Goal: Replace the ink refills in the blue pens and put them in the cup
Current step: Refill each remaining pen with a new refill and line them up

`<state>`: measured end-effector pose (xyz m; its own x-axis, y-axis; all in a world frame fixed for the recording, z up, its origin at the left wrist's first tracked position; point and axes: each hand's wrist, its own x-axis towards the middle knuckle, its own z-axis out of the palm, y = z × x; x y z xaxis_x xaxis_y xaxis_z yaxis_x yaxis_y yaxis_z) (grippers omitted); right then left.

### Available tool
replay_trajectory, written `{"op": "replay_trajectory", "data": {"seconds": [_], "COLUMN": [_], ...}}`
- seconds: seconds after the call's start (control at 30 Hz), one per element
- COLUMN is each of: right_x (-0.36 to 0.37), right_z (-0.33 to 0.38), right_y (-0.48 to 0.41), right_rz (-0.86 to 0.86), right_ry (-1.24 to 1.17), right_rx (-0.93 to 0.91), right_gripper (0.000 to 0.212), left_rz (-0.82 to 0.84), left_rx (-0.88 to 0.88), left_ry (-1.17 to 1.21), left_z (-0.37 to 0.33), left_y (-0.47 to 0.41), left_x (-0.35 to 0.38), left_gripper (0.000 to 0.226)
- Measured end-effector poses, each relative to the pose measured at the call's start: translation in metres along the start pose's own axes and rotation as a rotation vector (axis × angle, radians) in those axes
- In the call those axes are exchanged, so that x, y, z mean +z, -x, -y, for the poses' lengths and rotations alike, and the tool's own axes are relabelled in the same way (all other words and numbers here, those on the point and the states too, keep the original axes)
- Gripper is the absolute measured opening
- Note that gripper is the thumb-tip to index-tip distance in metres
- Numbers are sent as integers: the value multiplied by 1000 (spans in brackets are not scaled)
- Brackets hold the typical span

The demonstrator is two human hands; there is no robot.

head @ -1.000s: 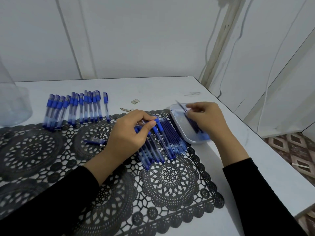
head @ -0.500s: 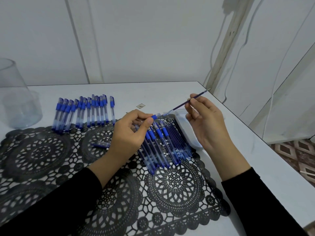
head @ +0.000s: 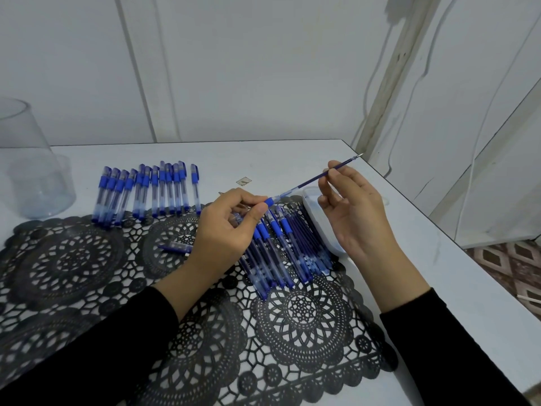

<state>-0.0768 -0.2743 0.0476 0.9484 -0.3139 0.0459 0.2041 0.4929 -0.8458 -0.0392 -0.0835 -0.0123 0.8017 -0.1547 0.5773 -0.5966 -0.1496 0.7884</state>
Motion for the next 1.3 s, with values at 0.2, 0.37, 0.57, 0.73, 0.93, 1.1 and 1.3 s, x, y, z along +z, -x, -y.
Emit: {"op": "replay_trajectory", "data": {"seconds": [0.2, 0.37, 0.57, 0.73, 0.93, 1.1, 1.3], "right_x": [0, 0, 0, -1, 0, 2, 5], "right_z": [1, 1, 1, -1, 1, 3, -3], "right_y": [1, 1, 1, 0, 2, 6, 7], "right_rz": [5, 14, 9, -5, -9, 17, 81], "right_ry": [-16, -18, -31, -58, -46, 59, 195], "right_rx": [4, 5, 10, 29, 22, -79, -130], "right_gripper": [11, 12, 11, 10, 10, 13, 14], "left_rz": [10, -4, -5, 20, 29, -30, -42], "left_rx": [25, 25, 13, 13, 47, 105, 179], "left_ry": [-4, -11, 2, 17, 20, -65, -140], "left_z": [-1, -2, -2, -4, -6, -8, -7], "left_y": [0, 0, 0, 1, 2, 2, 2], "left_x": [0, 0, 0, -1, -1, -1, -2], "left_gripper": [12, 12, 12, 10, 7, 7, 5]}}
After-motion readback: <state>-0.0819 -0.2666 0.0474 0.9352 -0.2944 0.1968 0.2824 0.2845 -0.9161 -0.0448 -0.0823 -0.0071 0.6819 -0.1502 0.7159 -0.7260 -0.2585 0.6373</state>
